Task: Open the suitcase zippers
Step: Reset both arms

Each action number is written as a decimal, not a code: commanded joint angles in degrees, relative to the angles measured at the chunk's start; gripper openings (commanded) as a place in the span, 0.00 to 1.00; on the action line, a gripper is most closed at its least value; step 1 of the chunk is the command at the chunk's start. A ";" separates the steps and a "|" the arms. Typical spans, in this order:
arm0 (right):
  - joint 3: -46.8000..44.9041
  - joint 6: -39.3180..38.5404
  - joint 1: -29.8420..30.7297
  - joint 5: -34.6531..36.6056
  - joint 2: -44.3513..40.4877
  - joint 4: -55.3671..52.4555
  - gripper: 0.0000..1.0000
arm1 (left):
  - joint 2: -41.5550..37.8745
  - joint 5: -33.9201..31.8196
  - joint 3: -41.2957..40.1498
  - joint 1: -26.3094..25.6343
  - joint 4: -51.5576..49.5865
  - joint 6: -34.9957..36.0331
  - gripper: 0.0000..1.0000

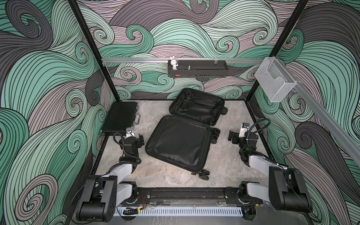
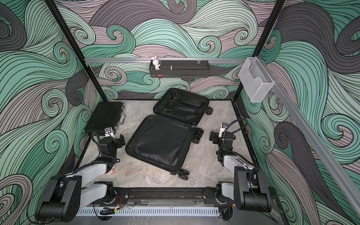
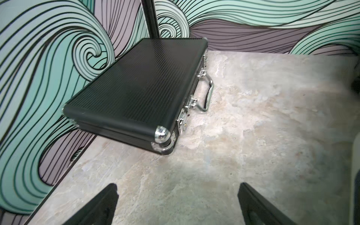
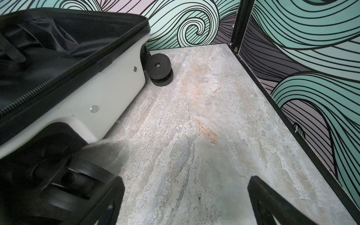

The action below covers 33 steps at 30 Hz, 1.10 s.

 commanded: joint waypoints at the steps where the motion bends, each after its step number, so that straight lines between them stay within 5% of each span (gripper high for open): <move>1: 2.05 -0.19 0.22 -3.99 2.43 3.74 0.99 | 4.39 7.79 0.56 1.28 11.92 1.26 0.99; 7: 1.09 -0.47 1.12 -10.98 10.29 15.19 0.99 | 22.92 13.13 1.53 2.47 30.15 2.72 0.99; 10: 0.49 -1.31 2.01 -10.46 16.04 22.22 0.99 | 20.42 11.62 5.78 2.60 17.20 1.75 0.99; 12: 2.43 -1.59 2.52 -9.26 14.97 16.74 0.99 | 19.34 9.81 12.04 3.75 4.39 -1.97 0.99; 33: 4.26 -1.86 3.70 -5.84 15.07 13.21 0.99 | 19.77 9.78 13.20 4.05 2.39 -2.20 0.99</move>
